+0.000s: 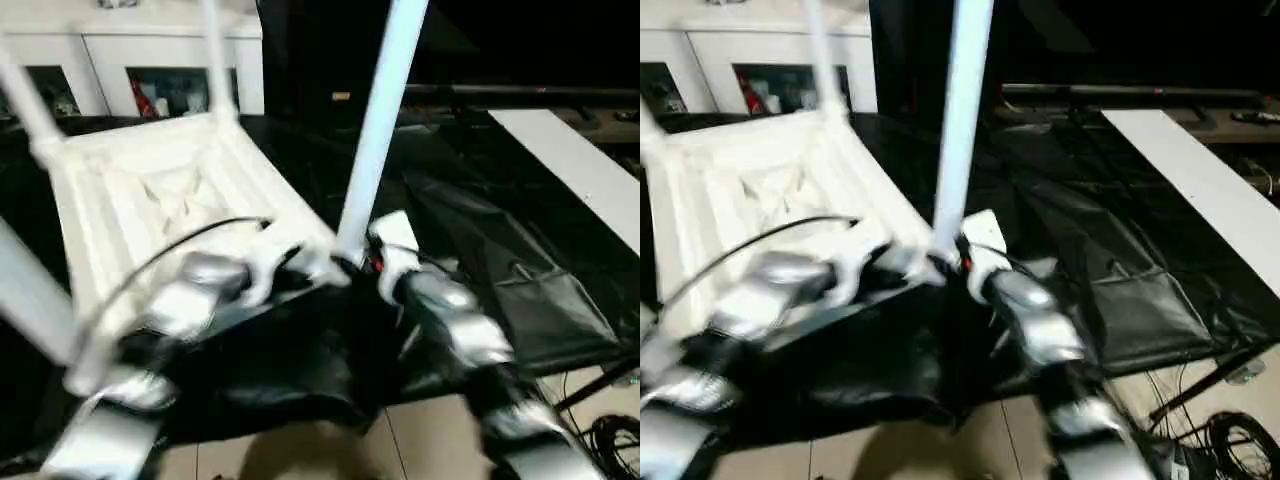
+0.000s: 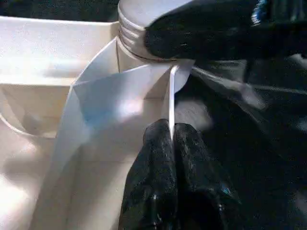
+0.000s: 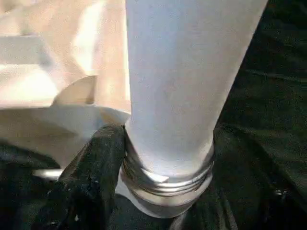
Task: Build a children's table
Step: Rotate leg to tighten
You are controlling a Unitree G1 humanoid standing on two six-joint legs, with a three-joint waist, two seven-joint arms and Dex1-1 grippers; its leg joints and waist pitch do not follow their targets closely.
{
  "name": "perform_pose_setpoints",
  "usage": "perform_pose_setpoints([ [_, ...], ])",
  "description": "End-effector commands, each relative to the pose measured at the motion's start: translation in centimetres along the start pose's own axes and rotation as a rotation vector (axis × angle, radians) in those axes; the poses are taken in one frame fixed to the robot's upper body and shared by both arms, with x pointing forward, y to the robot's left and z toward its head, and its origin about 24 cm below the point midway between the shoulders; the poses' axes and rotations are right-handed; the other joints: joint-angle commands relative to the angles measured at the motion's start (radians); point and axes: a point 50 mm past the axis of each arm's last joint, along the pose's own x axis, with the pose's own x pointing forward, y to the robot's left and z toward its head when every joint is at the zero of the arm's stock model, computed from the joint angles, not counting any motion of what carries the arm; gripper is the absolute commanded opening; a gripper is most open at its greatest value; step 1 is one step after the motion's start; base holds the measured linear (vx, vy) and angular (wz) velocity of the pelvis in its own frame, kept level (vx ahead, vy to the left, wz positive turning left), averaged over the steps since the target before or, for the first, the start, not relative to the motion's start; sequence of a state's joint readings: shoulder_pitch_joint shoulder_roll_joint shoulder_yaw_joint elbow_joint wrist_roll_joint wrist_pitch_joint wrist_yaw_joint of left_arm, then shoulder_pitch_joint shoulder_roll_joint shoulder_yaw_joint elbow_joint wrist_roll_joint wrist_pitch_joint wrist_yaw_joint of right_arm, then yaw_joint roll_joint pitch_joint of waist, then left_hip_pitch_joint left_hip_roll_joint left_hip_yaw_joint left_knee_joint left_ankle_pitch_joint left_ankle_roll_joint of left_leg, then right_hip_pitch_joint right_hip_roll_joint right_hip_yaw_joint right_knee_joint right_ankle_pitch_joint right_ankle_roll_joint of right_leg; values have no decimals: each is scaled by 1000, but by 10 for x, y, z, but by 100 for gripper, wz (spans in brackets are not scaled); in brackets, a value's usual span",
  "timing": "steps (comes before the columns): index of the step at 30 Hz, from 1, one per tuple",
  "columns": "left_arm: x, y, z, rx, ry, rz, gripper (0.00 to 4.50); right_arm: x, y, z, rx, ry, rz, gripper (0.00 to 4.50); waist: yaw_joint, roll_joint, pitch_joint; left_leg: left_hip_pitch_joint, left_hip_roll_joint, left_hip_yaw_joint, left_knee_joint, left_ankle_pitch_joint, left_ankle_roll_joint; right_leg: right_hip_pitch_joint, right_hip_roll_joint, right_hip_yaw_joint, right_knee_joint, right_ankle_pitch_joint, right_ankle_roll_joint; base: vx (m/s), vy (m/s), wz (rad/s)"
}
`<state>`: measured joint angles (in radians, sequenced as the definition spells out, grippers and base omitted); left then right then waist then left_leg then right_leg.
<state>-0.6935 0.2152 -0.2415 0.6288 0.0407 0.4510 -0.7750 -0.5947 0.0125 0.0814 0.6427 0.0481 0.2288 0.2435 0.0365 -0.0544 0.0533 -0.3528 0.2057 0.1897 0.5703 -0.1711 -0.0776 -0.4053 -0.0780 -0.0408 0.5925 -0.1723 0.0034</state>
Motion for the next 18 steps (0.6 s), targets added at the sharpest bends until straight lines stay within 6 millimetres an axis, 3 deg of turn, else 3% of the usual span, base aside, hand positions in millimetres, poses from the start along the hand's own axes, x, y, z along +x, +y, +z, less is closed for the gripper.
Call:
perform_pose_setpoints([
  [1, 15, -11, -18, -9, 100, -6, 0, 7, 25, -7, 15, 52, 79, 259, 0, 15, -43, 15, 11, -23, -76, -441, -41, 12, -49, 25, -104, -536, -87, 0, 0, 0],
  [5, 13, -8, -22, 8, 139, 11, 0, 5, 32, 1, 15, -7, 182, 259, 3, 16, -45, 12, 14, -22, -79, -442, -33, 16, -50, 26, -101, -501, -99, 0, 0, 0],
  [7, 12, -7, -24, 6, 144, 12, 0, 3, 32, 3, 21, -27, 204, 315, 5, 16, -44, 14, 15, -21, -78, -445, -29, 14, -51, 28, -102, -499, -104, 0, 0, 0],
  [9, 7, -3, -30, 11, 168, -6, 0, -5, 21, 10, 11, -78, 235, 332, 9, 18, -49, 13, 15, -21, -78, -432, -27, 19, -51, 28, -99, -479, -106, 0, 0, 0],
  [11, 4, -2, -32, 29, 168, -40, 0, -10, 13, 15, -10, -97, 247, 342, 8, 16, -50, 2, 17, -22, -82, -408, -18, 27, -51, 29, -93, -442, -115, 0, 0, 0],
  [12, 3, -3, -32, 34, 164, -50, 0, -11, 12, 16, -16, -97, 255, 342, 8, 16, -50, 2, 17, -22, -82, -408, -18, 27, -51, 29, -93, -442, -115, 0, 0, 0],
  [13, -1, -4, -32, 67, 143, -105, 0, -17, 6, 18, -52, -94, 303, 369, 7, 16, -50, 1, 18, -22, -82, -394, -17, 31, -52, 28, -94, -444, -117, 0, 0, 0],
  [14, -3, -4, -33, 73, 141, -126, 0, -20, 3, 19, -73, -91, 335, 377, 8, 17, -50, 6, 18, -20, -79, -398, -12, 27, -53, 31, -96, -444, -122, 0, 0, 0],
  [18, -17, -5, -38, 115, 143, -237, 0, -40, -12, 17, -215, -50, 486, 377, 16, 16, -53, 6, 23, -18, -77, -368, -1, 32, -55, 33, -89, -401, -142, 0, 0, 0],
])
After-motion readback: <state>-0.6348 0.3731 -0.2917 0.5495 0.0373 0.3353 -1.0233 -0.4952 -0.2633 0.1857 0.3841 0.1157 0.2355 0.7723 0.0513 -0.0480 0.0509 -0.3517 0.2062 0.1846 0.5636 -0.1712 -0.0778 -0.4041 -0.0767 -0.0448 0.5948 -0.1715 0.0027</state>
